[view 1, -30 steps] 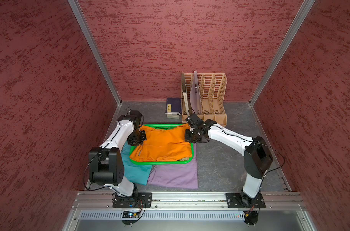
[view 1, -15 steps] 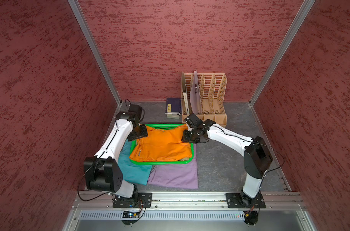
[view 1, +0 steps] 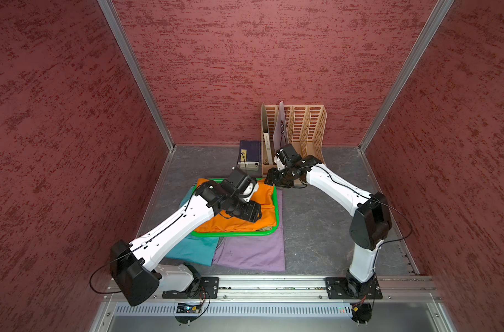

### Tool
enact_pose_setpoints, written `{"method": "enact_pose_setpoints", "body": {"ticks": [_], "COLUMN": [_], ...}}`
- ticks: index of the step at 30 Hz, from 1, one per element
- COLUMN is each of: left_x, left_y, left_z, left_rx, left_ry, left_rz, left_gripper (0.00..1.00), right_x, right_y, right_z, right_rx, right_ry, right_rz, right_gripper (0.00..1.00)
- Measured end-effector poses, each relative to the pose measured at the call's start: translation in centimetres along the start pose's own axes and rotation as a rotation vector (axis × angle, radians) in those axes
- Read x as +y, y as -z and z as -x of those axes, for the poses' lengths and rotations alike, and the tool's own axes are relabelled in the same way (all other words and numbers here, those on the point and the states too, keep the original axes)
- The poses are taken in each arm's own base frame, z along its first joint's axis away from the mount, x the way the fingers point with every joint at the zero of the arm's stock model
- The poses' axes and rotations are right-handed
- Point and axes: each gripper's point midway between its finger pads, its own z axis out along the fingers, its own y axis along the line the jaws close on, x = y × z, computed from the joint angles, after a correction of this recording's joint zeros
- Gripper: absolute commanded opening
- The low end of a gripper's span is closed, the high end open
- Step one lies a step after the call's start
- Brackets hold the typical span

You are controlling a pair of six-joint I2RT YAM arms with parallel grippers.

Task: Put the folded long pants in the basket
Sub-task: Place the long pant in the basket.

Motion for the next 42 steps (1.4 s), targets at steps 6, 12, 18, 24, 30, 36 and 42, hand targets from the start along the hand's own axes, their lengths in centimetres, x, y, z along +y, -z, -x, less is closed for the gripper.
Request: {"method": "enact_pose_setpoints", "body": {"ticks": [6,12,18,24,30,36,42], "left_x": [-2.6,-3.5,-2.5,-2.1,-1.8,-1.4,-1.6], "left_y": [-1.8,-5.0,-6.5,-6.7,-7.8,-8.5,-7.0], "left_z": [-0.2,-0.1,0.1,0.5,0.8,0.9,1.3], "left_rx": [-0.01,0.037,0.054,0.036,0.041,0.038,-0.005], "left_ry": [-0.088,-0.164,-0.178,-0.18,-0.183,-0.199,-0.221], "left_rz": [-0.059,-0.015,0.046,0.074,0.1,0.149,0.146], "left_gripper": [0.71,0.69,0.62,0.56,0.45,0.03,0.0], "right_x": [-1.0,-0.8,-0.9,-1.0,-1.0,-0.8,-0.7], "right_y": [-2.3,-2.3,-2.3,-2.5,-2.7,-2.7,-2.7], "right_z": [0.2,0.8,0.7,0.6,0.5,0.4,0.7], "right_rx": [0.042,0.044,0.049,0.057,0.066,0.069,0.061], "right_ry": [0.005,0.025,0.032,0.038,0.038,0.041,0.044], "right_rz": [-0.028,-0.028,-0.028,-0.026,-0.018,-0.01,-0.002], "right_gripper": [0.55,0.44,0.35,0.23,0.15,0.05,0.0]}}
